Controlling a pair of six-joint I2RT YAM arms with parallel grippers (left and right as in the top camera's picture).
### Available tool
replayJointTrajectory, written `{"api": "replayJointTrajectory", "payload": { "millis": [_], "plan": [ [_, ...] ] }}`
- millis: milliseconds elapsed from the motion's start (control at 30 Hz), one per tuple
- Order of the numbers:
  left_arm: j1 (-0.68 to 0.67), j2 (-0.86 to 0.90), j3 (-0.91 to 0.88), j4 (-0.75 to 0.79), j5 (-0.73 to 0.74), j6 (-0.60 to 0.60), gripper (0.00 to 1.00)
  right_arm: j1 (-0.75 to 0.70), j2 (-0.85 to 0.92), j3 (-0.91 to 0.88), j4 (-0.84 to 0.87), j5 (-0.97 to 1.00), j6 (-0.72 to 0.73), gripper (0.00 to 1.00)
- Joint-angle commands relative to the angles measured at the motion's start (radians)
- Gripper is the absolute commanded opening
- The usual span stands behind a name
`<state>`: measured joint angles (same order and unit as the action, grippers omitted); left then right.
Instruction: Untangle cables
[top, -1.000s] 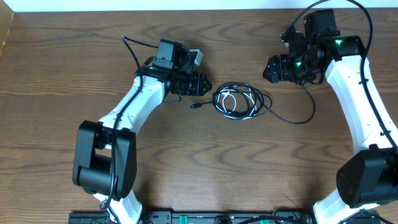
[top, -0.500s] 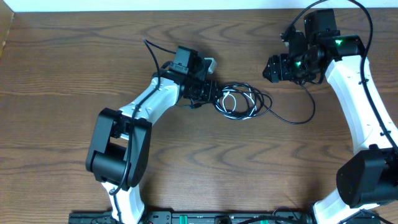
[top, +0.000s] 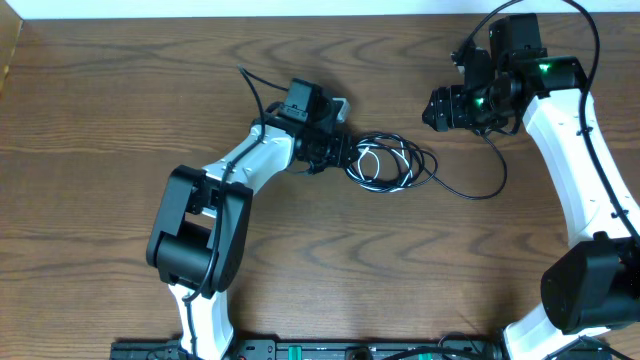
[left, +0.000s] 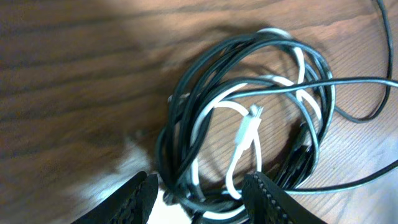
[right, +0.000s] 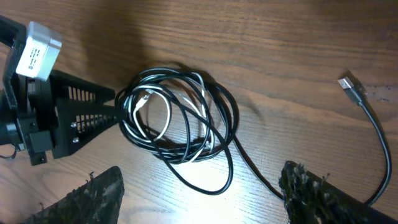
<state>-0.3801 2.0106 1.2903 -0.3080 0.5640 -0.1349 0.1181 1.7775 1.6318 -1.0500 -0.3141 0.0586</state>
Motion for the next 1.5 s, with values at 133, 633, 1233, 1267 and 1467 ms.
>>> {"api": "replayJointTrajectory", "payload": {
  "millis": [133, 633, 1233, 1267, 1467],
  "plan": [
    [-0.050, 0.042, 0.002, 0.058, -0.095, -0.024, 0.49, 0.003, 0.003, -0.004, 0.003, 0.002, -0.016, 0.77],
    [-0.053, 0.061, 0.002, 0.078, -0.248, -0.182, 0.38, 0.003, 0.003, -0.004, 0.002, 0.002, -0.016, 0.77],
    [-0.126, 0.093, 0.002, 0.142, -0.270, -0.212, 0.25, 0.003, 0.003, -0.004, -0.005, 0.026, -0.016, 0.77],
    [-0.126, 0.093, 0.002, 0.142, -0.270, -0.220, 0.08, 0.003, 0.003, -0.004, -0.003, 0.024, -0.016, 0.77],
    [-0.117, 0.021, 0.003, 0.121, -0.270, -0.207, 0.07, 0.003, 0.003, -0.004, -0.001, 0.013, -0.014, 0.77]
  ]
}}
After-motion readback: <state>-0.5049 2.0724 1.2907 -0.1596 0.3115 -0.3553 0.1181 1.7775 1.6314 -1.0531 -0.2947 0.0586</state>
